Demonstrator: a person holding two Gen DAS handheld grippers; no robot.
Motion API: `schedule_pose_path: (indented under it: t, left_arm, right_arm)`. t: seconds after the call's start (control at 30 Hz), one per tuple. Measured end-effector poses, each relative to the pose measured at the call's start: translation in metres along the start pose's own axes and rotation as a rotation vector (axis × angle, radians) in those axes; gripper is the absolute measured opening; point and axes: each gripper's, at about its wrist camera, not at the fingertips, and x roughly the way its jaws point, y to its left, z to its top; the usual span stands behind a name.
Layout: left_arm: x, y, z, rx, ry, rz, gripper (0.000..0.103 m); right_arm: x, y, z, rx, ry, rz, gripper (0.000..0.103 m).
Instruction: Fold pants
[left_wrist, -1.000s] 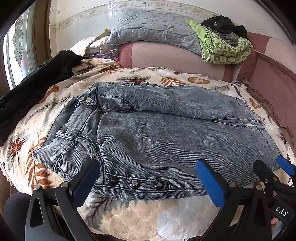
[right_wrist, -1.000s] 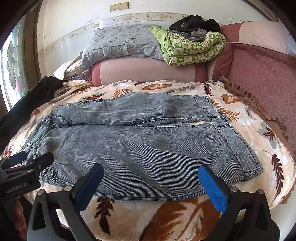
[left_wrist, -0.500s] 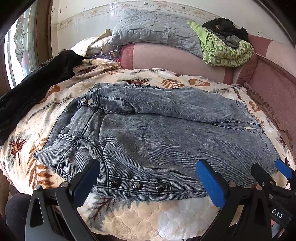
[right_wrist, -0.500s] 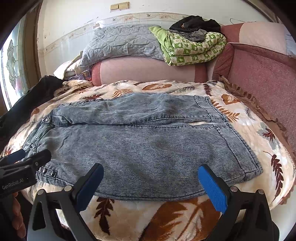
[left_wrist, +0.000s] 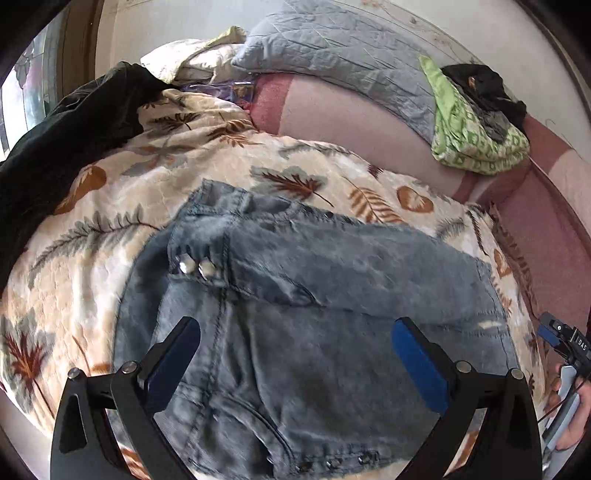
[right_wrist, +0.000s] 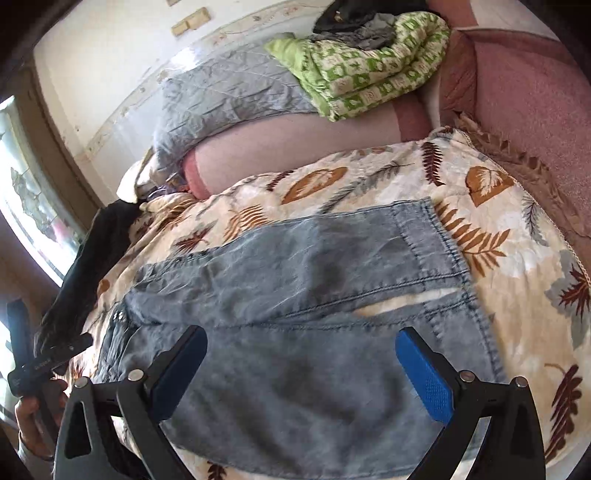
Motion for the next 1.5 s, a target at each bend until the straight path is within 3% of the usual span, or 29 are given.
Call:
schedule_pose_path:
  t: [0.13, 0.23, 0.4, 0.43, 0.5, 0.57, 0.67, 0.77, 0.83, 0.93, 0.97, 1.0, 1.03, 1.07, 1.1, 1.4, 1.47, 1.5]
  left_arm:
    - [0.028, 0.040, 0.048, -0.036, 0.018, 0.072, 0.103]
    - [0.058, 0.072, 0.081, -0.105, 0.054, 0.056, 0.103]
    - [0.115, 0.090, 0.121, -0.115, 0.113, 0.060, 0.101]
    - [0.127, 0.091, 0.127, -0.109, 0.128, 0.065, 0.096]
    - [0.147, 0.094, 0.133, -0.114, 0.163, 0.052, 0.074]
    - [0.163, 0.098, 0.135, -0.123, 0.192, 0.042, 0.064]
    - [0.175, 0.099, 0.134, -0.116, 0.204, 0.034, 0.063]
    - [0.185, 0.098, 0.132, -0.095, 0.218, 0.048, 0.052]
    - [0.187, 0.098, 0.132, -0.085, 0.208, 0.053, 0.050]
    - [0.188, 0.099, 0.136, -0.085, 0.206, 0.065, 0.043]
    - [0.190, 0.098, 0.137, -0.078, 0.209, 0.077, 0.030]
    - [0.192, 0.097, 0.138, -0.069, 0.218, 0.102, 0.008]
    - [0.196, 0.097, 0.138, -0.062, 0.229, 0.119, 0.004]
    - [0.197, 0.095, 0.138, -0.053, 0.231, 0.127, 0.003]
    - [0.197, 0.092, 0.139, -0.035, 0.221, 0.144, 0.003]
    - [0.151, 0.055, 0.156, 0.126, -0.043, 0.242, 0.003]
    - [0.166, 0.055, 0.152, 0.146, -0.014, 0.295, 0.007]
    - [0.183, 0.059, 0.149, 0.138, 0.045, 0.323, 0.008]
  right_arm:
    - [0.037, -0.058, 0.049, 0.101, 0.082, -0.034, 0.103]
    - [0.063, -0.087, 0.076, 0.138, 0.127, -0.091, 0.102]
    - [0.102, -0.099, 0.104, 0.108, 0.185, -0.112, 0.096]
    - [0.111, -0.099, 0.109, 0.097, 0.197, -0.117, 0.095]
    - [0.126, -0.102, 0.116, 0.094, 0.218, -0.125, 0.086]
    - [0.139, -0.107, 0.123, 0.110, 0.227, -0.123, 0.081]
    - [0.154, -0.114, 0.132, 0.135, 0.238, -0.111, 0.081]
    - [0.170, -0.115, 0.141, 0.140, 0.252, -0.117, 0.073]
    - [0.182, -0.114, 0.145, 0.127, 0.268, -0.146, 0.068]
    - [0.202, -0.117, 0.142, 0.129, 0.317, -0.182, 0.052]
    - [0.207, -0.118, 0.141, 0.126, 0.327, -0.191, 0.050]
    - [0.209, -0.117, 0.140, 0.112, 0.328, -0.205, 0.046]
    - [0.208, -0.115, 0.140, 0.096, 0.324, -0.215, 0.042]
    - [0.206, -0.112, 0.142, 0.079, 0.307, -0.228, 0.019]
    - [0.201, -0.109, 0.144, 0.068, 0.286, -0.235, 0.013]
    - [0.142, -0.079, 0.156, -0.020, 0.065, -0.293, 0.013]
    - [0.158, -0.082, 0.153, -0.047, 0.093, -0.324, 0.015]
    - [0.175, -0.088, 0.149, -0.055, 0.145, -0.332, 0.026]
